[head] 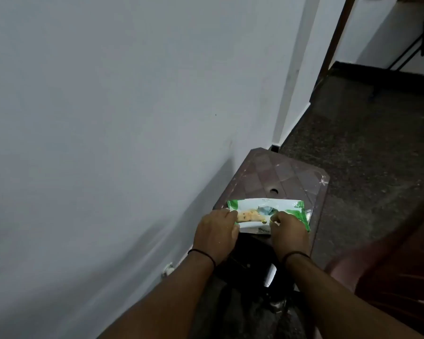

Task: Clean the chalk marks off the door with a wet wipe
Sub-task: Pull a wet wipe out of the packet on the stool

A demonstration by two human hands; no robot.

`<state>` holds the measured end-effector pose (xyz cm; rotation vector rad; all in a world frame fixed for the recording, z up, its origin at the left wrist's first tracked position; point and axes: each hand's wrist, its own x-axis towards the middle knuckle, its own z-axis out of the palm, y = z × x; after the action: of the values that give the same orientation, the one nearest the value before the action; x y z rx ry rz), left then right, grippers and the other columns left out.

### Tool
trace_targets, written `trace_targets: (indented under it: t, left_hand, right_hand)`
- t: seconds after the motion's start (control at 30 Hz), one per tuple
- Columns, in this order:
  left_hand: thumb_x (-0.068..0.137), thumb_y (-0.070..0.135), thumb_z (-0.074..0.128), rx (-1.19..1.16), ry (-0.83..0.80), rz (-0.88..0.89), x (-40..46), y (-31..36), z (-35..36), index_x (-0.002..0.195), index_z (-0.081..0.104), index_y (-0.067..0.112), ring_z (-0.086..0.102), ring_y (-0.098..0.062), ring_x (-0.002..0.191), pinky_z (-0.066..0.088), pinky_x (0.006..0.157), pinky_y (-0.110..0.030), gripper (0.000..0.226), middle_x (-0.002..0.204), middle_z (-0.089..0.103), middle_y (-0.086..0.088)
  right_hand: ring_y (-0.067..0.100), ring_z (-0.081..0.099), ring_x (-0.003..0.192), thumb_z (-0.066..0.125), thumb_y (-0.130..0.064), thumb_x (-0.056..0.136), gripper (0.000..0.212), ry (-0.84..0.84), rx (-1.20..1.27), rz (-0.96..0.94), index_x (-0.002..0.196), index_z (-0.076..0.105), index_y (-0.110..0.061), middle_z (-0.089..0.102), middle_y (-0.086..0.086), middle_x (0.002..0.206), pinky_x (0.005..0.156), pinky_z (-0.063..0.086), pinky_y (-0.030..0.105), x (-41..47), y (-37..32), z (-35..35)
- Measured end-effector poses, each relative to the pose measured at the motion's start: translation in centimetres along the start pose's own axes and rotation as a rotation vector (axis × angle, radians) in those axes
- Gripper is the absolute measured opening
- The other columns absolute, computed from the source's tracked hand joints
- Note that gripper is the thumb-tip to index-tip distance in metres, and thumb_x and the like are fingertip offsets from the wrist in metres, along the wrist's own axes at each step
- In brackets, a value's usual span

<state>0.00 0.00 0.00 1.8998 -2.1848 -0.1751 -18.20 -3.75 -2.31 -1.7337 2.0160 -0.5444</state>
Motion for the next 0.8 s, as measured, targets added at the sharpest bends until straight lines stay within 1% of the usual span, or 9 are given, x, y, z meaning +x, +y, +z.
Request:
trace_targets:
  t: [0.13,0.2,0.27,0.37,0.43,0.5,0.6,0.73,0.8]
  left_hand:
    - [0.084,0.033,0.065,0.010,0.036,0.054,2.0,0.5,2.8,0.128,0.061,0.014,0.062,-0.030,0.112,0.052,0.091,-0.039,0.048,0.126,0.064,-0.011]
    - [0.090,0.038,0.056,0.008,-0.011,0.058,3.1,1.0,4.0,0.143,0.047,0.019,0.046,-0.030,0.132,0.040,0.107,-0.041,0.056,0.148,0.046,-0.012]
    - [0.095,0.044,0.045,0.045,-0.048,0.072,4.0,1.1,5.2,0.150,0.033,0.027,0.031,-0.028,0.143,0.026,0.116,-0.042,0.059,0.159,0.029,-0.008]
    - [0.099,0.047,0.035,0.104,-0.101,0.121,4.5,1.4,6.6,0.152,0.026,0.028,0.023,-0.027,0.147,0.020,0.118,-0.044,0.057,0.161,0.022,-0.007]
    - [0.100,0.046,0.033,0.111,-0.129,0.115,4.6,1.3,7.5,0.153,0.023,0.027,0.020,-0.027,0.148,0.018,0.118,-0.044,0.058,0.162,0.020,-0.008]
    - [0.099,0.044,0.035,0.094,-0.143,0.098,4.5,1.3,8.3,0.154,0.019,0.027,0.016,-0.026,0.149,0.016,0.119,-0.043,0.060,0.163,0.017,-0.007]
    - [0.099,0.041,0.038,0.024,-0.138,0.091,4.5,1.3,9.2,0.155,0.019,0.028,0.018,-0.027,0.150,0.020,0.118,-0.041,0.061,0.163,0.019,-0.007]
    - [0.097,0.036,0.043,-0.030,-0.109,0.094,4.3,1.3,9.6,0.154,0.025,0.027,0.022,-0.029,0.149,0.024,0.117,-0.040,0.060,0.161,0.025,-0.008]
    - [0.097,0.033,0.043,-0.054,-0.096,0.072,4.3,1.2,9.7,0.153,0.028,0.024,0.021,-0.027,0.149,0.023,0.118,-0.040,0.059,0.161,0.025,-0.007]
  right_hand:
    - [0.029,0.058,0.093,0.060,-0.017,0.089,0.009,0.104,0.049,0.008,0.091,0.068,-0.014,0.066,0.009,0.096,0.076,0.044,0.035,1.3,1.5,1.2]
    - [0.029,0.057,0.092,0.060,-0.019,0.089,0.011,0.134,-0.010,-0.062,0.089,0.068,-0.013,0.064,0.010,0.092,0.077,0.043,0.036,2.1,2.2,1.6]
    - [0.028,0.056,0.091,0.062,-0.019,0.088,0.011,0.148,-0.035,-0.134,0.087,0.070,-0.011,0.064,0.010,0.090,0.078,0.044,0.036,3.1,2.3,1.4]
    - [0.027,0.059,0.092,0.062,-0.020,0.087,0.012,0.076,0.002,-0.178,0.087,0.071,-0.012,0.066,0.008,0.093,0.077,0.047,0.036,4.8,1.7,0.8]
    - [0.027,0.060,0.096,0.061,-0.027,0.089,0.016,0.008,-0.092,-0.169,0.091,0.072,-0.017,0.065,0.007,0.099,0.077,0.048,0.034,5.7,1.1,0.7]
    - [0.027,0.060,0.100,0.061,-0.033,0.089,0.020,-0.022,-0.234,-0.131,0.095,0.073,-0.019,0.064,0.007,0.104,0.077,0.051,0.033,6.5,0.7,0.8]
    - [0.026,0.063,0.097,0.066,-0.037,0.083,0.022,-0.033,-0.306,-0.018,0.093,0.073,-0.019,0.066,0.006,0.102,0.075,0.053,0.031,7.1,-0.1,1.3]
    - [0.026,0.064,0.091,0.066,-0.040,0.081,0.022,-0.018,-0.244,-0.033,0.087,0.075,-0.020,0.066,0.004,0.096,0.074,0.054,0.031,7.1,-0.1,2.0]
    - [0.023,0.062,0.077,0.066,-0.039,0.077,0.020,0.007,-0.095,-0.100,0.069,0.071,-0.022,0.064,0.002,0.081,0.066,0.052,0.031,6.8,0.2,2.0]
